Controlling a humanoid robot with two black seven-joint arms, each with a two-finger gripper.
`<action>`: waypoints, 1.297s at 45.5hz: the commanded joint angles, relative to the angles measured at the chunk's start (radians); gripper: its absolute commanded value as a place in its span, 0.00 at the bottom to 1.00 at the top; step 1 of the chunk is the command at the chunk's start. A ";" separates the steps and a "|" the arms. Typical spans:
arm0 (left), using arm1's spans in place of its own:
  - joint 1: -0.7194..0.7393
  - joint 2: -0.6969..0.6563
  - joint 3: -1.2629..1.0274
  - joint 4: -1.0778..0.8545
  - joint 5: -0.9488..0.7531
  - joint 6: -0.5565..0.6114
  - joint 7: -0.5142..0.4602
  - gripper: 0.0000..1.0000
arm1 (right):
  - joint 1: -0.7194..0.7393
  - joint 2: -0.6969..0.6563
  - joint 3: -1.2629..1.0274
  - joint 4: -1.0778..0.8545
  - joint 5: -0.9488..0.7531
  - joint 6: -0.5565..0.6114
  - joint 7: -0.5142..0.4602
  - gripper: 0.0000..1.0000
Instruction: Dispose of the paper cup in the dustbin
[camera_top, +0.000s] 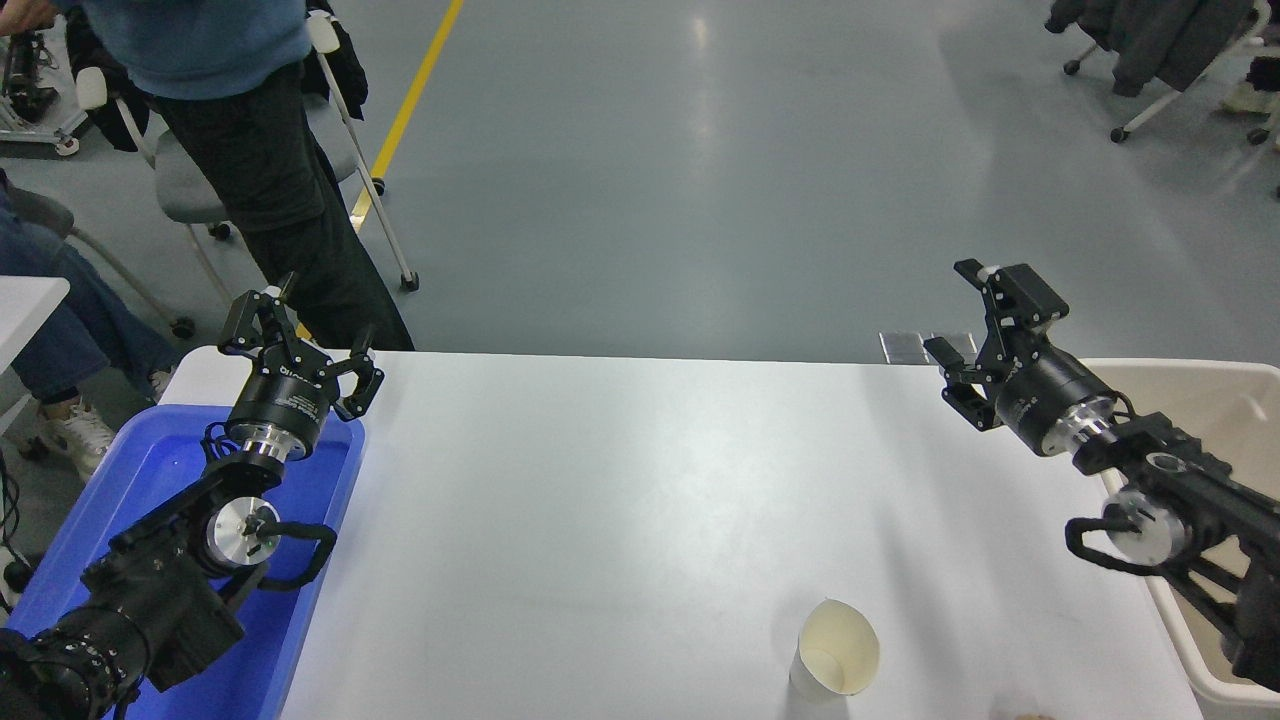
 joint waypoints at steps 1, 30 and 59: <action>0.000 0.000 -0.001 0.000 0.000 0.000 0.000 1.00 | 0.166 -0.057 -0.270 0.068 -0.204 0.001 -0.037 1.00; 0.000 0.000 0.001 0.000 0.000 0.000 0.000 1.00 | 0.762 0.057 -1.023 0.127 -0.529 0.006 -0.029 1.00; 0.000 0.002 -0.001 0.000 0.000 0.000 0.000 1.00 | 0.868 0.081 -1.272 0.260 -0.566 0.157 -0.086 1.00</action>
